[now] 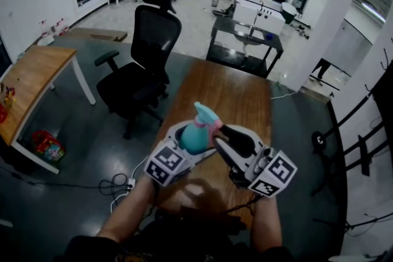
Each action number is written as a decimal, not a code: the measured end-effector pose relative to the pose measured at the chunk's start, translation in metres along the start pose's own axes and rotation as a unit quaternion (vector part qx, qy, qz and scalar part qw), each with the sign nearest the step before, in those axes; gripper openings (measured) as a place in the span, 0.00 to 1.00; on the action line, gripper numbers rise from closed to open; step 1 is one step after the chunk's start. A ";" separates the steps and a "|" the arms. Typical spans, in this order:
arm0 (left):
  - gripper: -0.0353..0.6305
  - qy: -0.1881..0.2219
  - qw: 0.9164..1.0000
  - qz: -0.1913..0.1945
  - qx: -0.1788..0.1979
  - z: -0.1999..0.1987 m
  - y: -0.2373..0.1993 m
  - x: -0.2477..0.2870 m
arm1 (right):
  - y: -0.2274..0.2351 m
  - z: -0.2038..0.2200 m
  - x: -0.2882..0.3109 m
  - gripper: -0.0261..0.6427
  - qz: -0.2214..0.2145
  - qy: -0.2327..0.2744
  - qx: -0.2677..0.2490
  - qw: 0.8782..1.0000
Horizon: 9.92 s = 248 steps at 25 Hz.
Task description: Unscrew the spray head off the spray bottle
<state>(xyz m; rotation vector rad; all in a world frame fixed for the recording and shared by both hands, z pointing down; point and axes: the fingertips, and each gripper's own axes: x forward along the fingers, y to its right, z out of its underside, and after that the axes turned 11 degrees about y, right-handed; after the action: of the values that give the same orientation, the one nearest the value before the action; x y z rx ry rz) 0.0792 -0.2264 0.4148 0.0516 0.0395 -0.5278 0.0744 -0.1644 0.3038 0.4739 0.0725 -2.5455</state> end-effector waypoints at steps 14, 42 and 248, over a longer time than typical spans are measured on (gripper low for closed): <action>0.71 0.009 1.000 0.016 0.001 -0.005 0.005 0.000 | 0.001 0.013 -0.003 0.14 -0.012 -0.040 -0.020 0.999; 0.71 0.002 1.000 -0.015 -0.006 0.001 -0.001 -0.004 | 0.008 -0.002 0.001 0.14 0.037 -0.008 -0.025 0.999; 0.71 -0.022 1.000 -0.009 0.000 -0.005 -0.007 -0.007 | 0.080 0.021 -0.028 0.25 0.213 0.022 -0.042 0.976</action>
<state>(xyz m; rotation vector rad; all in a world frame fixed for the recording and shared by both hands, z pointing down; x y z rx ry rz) 0.0694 -0.2288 0.4098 0.0390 -0.0033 -0.5468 0.1319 -0.2208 0.3367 0.4560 0.0851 -2.1033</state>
